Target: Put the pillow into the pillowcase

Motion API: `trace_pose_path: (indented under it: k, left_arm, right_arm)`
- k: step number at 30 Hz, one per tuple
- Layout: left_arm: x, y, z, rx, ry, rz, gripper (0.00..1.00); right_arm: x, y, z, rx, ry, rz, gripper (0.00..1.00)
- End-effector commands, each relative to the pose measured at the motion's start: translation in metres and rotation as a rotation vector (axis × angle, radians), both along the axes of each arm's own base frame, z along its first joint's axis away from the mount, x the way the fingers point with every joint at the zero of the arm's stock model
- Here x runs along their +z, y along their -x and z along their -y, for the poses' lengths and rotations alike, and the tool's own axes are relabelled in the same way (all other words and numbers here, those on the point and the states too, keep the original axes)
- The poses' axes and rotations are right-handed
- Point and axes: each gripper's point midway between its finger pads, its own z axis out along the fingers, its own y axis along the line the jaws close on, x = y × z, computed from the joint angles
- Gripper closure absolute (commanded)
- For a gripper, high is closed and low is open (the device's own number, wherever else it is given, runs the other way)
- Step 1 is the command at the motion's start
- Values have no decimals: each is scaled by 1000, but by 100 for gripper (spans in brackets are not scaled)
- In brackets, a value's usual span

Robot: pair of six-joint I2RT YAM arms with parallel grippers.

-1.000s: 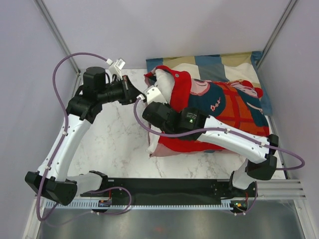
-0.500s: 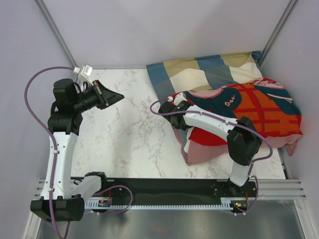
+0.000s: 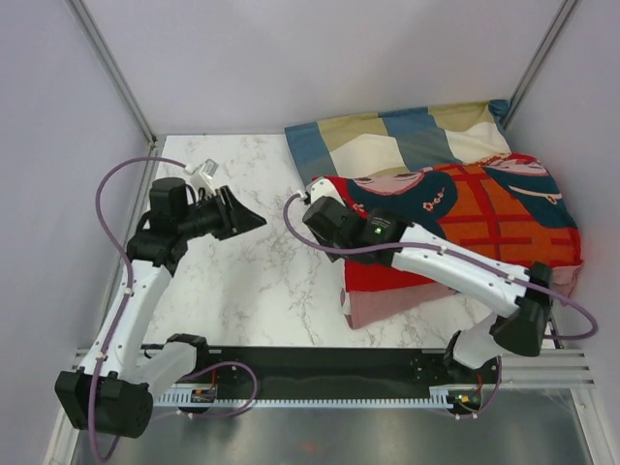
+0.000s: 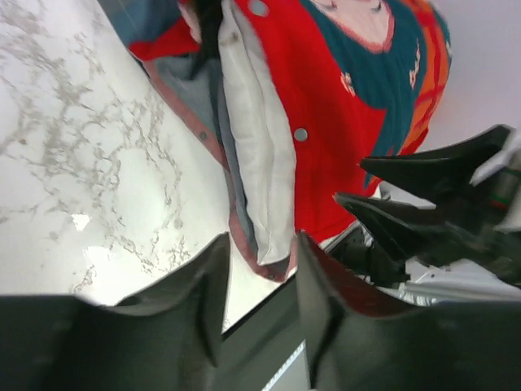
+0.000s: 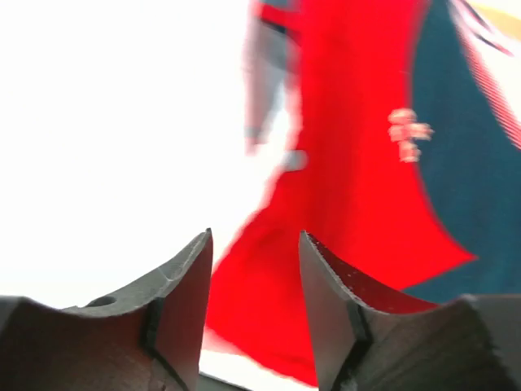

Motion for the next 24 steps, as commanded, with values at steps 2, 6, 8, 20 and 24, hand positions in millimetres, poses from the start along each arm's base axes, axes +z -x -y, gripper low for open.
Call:
trace_pose_path:
  k: [2,6,8,20,24]
  left_arm:
    - [-2,-3,22,15,-40,68,45]
    - [-15,5,64,-44,-13,70,27]
    - [-16,5,84,-53,23,80,23]
    - [-65,-31,186,-74,71,12,27]
    - [-67,-21,208,-118,98,0,40]
  right_arm:
    - [72,45,-41,245,-360,-20,42]
    - [89,45,-11,133,-408,47,32]
    - [88,38,17,30,-368,96,29]
    - [116,35,96,-207,-495,247,30]
    - [114,36,102,-210,-486,244,30]
